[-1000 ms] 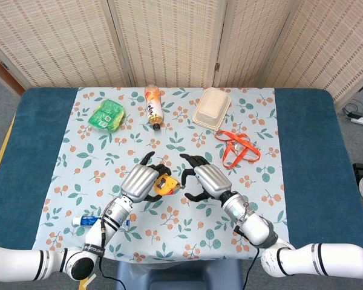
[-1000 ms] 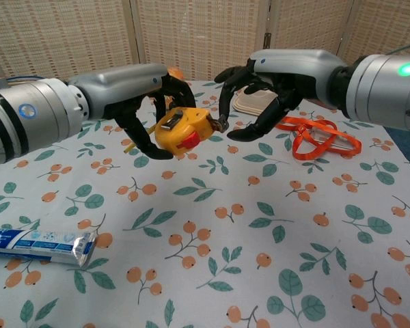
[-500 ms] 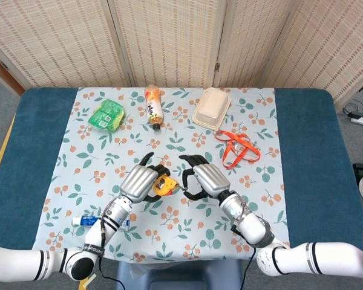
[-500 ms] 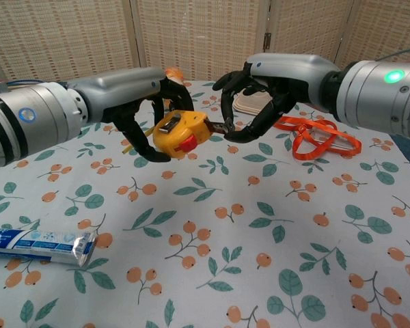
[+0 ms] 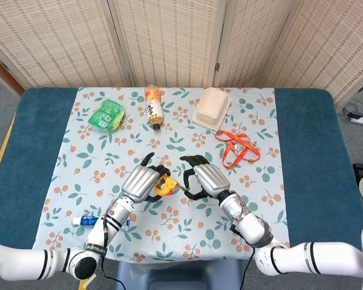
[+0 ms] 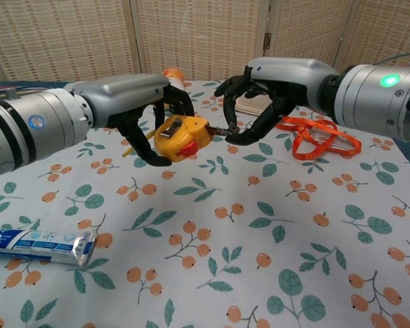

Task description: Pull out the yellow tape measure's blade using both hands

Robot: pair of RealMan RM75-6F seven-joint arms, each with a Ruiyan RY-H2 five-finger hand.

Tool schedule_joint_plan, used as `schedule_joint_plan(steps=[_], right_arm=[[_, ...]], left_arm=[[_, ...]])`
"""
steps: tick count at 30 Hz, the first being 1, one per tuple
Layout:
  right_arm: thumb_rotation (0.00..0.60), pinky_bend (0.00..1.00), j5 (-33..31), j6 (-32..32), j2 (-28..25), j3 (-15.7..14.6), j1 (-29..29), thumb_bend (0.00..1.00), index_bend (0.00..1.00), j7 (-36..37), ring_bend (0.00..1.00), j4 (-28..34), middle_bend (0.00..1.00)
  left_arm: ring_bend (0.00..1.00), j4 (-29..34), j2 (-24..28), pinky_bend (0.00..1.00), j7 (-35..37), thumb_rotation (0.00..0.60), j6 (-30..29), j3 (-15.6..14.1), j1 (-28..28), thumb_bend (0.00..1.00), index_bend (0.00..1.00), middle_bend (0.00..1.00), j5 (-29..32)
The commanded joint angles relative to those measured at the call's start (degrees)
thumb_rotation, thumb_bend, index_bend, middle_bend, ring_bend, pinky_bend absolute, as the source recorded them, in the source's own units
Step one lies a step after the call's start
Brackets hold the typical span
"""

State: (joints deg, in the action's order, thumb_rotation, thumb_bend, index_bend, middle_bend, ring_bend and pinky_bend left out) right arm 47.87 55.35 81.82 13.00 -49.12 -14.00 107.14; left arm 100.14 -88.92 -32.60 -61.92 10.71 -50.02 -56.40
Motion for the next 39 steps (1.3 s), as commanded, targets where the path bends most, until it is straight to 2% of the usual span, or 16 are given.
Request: schedule_joint_plan(steps=[1,7,15,21,31,39], right_arm=[[0.600,0.00,-0.23,0.13,0.13,-0.04,-0.10,0.34,0.67,-0.30,0.10,-0.10,0.14],[0.600,0.00,-0.54,0.41,0.24,0.00,0.02,0.34,0.71,-0.21,0.13,-0.37,0.17],[0.600,0.00,0.58,1.10,-0.41,-0.20,0.96,0.52,0.74,0.55,0.11,-0.44,0.20],[0.600,0.00,2.31,1.27,-2.02,-0.60,2.42,0.55,0.75,2.16,0.11,-0.12,0.20],[0.600,0.00,7.65,1.84,-7.90,-2.16,6.82,0.55,0.75,6.78,0.11,2.44,0.20],[0.600,0.00,15.74,3.22,-15.01,-3.99,12.59,0.55,0.75,14.66,0.11,5.18,0.21]], left_arm=[[0.47,-0.04,-0.17,0.00,-0.16,0.600,-0.03,0.08,-0.12,0.33,0.59,0.59,0.13],[0.47,-0.25,-0.43,0.00,-0.53,0.600,-0.28,-0.03,-0.17,0.33,0.59,0.59,0.15],[0.47,-1.61,-0.10,0.00,0.68,0.600,-1.00,-1.07,0.87,0.33,0.59,0.59,-1.68],[0.47,-3.76,1.05,0.00,3.55,0.600,-1.38,-2.56,2.63,0.33,0.59,0.59,-4.69],[0.48,-11.65,2.73,0.00,10.92,0.600,0.01,-4.89,5.20,0.33,0.60,0.59,-10.41],[0.48,-20.09,2.89,0.00,19.48,0.600,1.41,-6.06,6.82,0.33,0.60,0.59,-15.20]])
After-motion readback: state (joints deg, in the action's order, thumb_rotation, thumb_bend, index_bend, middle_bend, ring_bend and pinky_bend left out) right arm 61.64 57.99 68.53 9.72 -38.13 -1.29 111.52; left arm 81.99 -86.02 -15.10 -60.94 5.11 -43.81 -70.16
